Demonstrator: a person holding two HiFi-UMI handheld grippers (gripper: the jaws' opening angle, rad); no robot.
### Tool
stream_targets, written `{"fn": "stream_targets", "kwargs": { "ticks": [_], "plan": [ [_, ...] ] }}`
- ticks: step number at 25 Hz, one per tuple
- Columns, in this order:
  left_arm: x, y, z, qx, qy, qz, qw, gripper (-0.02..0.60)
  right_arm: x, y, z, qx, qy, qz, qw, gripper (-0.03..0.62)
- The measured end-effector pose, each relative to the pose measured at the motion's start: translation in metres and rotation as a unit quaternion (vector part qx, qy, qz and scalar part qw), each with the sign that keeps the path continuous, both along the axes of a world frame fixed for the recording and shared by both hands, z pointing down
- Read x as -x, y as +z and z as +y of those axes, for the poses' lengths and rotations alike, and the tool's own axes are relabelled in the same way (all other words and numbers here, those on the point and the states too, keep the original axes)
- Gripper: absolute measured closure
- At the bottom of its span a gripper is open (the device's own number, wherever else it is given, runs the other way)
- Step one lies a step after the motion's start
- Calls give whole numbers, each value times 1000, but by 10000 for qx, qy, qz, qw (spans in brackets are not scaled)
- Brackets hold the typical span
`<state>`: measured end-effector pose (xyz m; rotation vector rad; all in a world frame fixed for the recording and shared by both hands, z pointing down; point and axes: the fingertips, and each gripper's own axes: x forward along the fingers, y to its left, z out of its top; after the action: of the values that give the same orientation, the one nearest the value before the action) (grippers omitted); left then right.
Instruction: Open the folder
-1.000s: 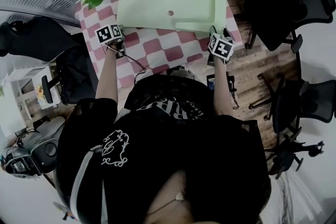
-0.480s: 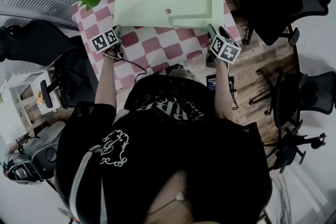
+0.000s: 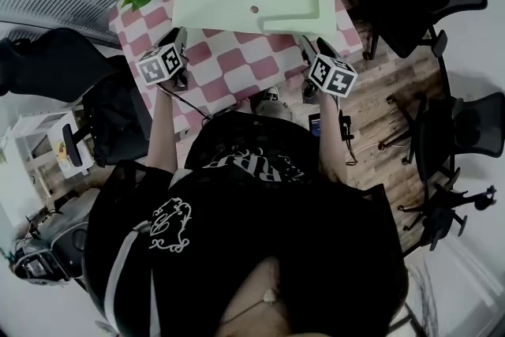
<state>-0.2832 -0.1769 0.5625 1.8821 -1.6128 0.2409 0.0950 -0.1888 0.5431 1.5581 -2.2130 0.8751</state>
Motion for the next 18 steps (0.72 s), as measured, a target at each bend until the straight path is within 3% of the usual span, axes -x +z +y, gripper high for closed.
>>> {"fn": "stream_targets", "kwargs": {
  "ticks": [7, 13, 18],
  "plan": [
    [-27, -54, 2, -858, 694, -423, 9930, 500, 23, -14, 48, -151, 44, -387, 9991, 399],
    [-55, -92, 15, -1333, 900, 60, 9870, 500, 27, -30, 88, -304, 47, -538, 9981, 419],
    [-99, -100, 40, -1413, 1466, 182, 9789, 500, 35, -48, 101, -552, -41, -616, 9966, 482]
  ]
}}
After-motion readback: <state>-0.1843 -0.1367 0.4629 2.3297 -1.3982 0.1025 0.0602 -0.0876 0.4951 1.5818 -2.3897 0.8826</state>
